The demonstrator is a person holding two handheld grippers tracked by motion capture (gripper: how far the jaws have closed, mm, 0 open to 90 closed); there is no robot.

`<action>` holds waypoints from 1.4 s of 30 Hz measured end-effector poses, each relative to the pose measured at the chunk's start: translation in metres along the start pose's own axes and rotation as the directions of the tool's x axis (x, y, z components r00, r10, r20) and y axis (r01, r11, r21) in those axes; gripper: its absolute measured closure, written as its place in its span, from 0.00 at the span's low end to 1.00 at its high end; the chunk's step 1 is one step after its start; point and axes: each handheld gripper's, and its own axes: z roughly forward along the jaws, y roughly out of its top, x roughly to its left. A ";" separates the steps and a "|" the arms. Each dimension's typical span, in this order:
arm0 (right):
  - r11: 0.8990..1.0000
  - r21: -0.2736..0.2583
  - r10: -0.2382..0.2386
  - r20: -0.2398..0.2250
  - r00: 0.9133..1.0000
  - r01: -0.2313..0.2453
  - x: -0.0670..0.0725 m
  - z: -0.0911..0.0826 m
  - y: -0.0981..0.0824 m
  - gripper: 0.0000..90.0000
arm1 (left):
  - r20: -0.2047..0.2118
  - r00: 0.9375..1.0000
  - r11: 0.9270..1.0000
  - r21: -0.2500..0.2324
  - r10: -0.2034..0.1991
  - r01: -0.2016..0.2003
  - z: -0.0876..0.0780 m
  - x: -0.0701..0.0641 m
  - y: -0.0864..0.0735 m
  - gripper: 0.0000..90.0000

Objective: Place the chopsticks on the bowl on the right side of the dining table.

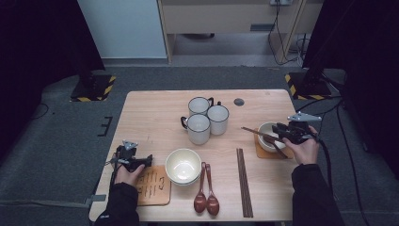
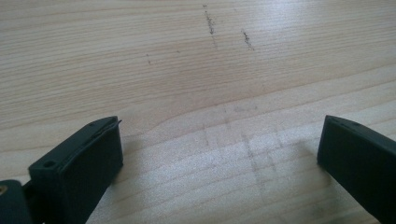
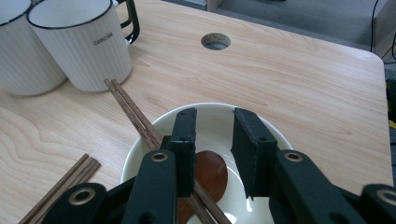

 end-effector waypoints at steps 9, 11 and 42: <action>1.000 -0.009 -0.008 0.026 1.000 0.009 0.002 -0.020 -0.006 0.84 | 0.000 1.000 1.000 0.000 0.000 0.000 0.000 0.000 0.000 0.00; 1.000 -0.013 -0.003 0.029 1.000 0.004 0.001 -0.023 -0.006 0.86 | 0.000 1.000 1.000 0.000 0.000 0.000 0.000 0.000 0.000 0.00; 0.998 0.042 0.041 0.096 0.994 -0.046 0.002 -0.051 -0.055 0.96 | 0.000 1.000 1.000 0.000 0.000 0.000 0.000 0.000 0.000 0.00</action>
